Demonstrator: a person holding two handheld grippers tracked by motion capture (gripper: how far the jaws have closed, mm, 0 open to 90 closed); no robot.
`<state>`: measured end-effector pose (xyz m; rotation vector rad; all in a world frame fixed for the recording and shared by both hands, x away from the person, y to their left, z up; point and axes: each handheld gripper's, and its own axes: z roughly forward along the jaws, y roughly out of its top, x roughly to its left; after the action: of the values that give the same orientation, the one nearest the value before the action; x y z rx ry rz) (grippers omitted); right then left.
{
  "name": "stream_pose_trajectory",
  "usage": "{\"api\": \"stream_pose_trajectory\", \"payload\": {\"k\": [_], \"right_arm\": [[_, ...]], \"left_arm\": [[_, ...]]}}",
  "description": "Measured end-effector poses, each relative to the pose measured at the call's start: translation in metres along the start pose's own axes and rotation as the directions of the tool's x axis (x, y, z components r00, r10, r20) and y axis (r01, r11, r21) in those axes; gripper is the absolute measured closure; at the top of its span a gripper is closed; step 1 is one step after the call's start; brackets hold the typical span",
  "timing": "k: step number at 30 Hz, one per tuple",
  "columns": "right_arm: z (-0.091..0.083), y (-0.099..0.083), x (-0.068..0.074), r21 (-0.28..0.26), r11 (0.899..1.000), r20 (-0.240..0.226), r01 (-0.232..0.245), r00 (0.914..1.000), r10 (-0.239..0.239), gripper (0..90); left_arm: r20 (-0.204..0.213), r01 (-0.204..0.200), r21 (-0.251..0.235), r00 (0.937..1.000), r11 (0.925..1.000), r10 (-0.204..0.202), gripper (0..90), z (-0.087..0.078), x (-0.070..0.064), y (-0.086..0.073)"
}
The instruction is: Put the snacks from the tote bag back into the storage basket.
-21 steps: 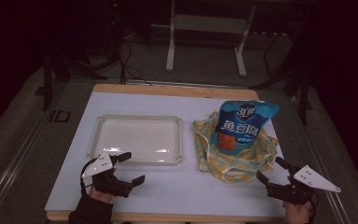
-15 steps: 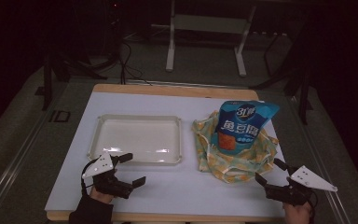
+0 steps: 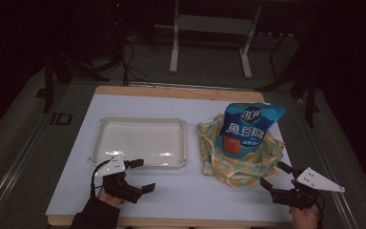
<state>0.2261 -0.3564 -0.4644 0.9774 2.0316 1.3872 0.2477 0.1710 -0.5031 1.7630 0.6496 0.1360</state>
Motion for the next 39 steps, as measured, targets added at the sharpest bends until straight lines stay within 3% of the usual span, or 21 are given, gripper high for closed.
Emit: {"api": "stream_pose_trajectory", "payload": {"k": [6,10,22,28,29,31,39], "right_arm": [[0.0,0.004,0.002,-0.003,1.0,-0.041,0.02,0.999,-0.02,10.4],[-0.001,0.007,0.0,-0.014,1.0,-0.067,0.009,0.9977,-0.01,10.4],[0.002,0.013,-0.002,-0.018,1.0,-0.09,0.021,0.9957,-0.022,10.3],[0.004,0.016,-0.005,-0.021,1.0,-0.046,0.012,0.9989,-0.013,10.3],[0.005,0.016,-0.006,-0.015,1.0,-0.041,0.018,0.999,-0.019,10.4],[0.007,0.017,-0.005,-0.001,1.0,-0.02,0.03,0.9994,-0.03,10.3],[0.011,0.024,-0.009,-0.002,0.999,-0.029,0.033,0.999,-0.033,10.4]], "left_arm": [[0.023,-0.008,-0.009,0.9997,0.9999,0.009,0.2,0.005,-0.005,0.011],[0.057,0.0,0.01,0.9984,0.9999,-0.001,0.2,0.009,-0.005,0.017],[0.026,-0.043,-0.017,0.9987,0.9989,0.043,0.2,0.024,-0.002,0.032],[0.032,-0.051,-0.011,0.9981,0.9986,0.052,0.2,0.035,-0.002,0.038],[0.048,-0.05,-0.017,0.9975,0.9986,0.051,0.2,0.036,-0.002,0.039],[0.042,-0.053,-0.017,0.9977,0.9984,0.054,0.3,0.04,-0.002,0.041],[0.071,-0.069,-0.005,0.9951,0.9976,0.069,0.3,0.059,-0.001,0.049]]}}
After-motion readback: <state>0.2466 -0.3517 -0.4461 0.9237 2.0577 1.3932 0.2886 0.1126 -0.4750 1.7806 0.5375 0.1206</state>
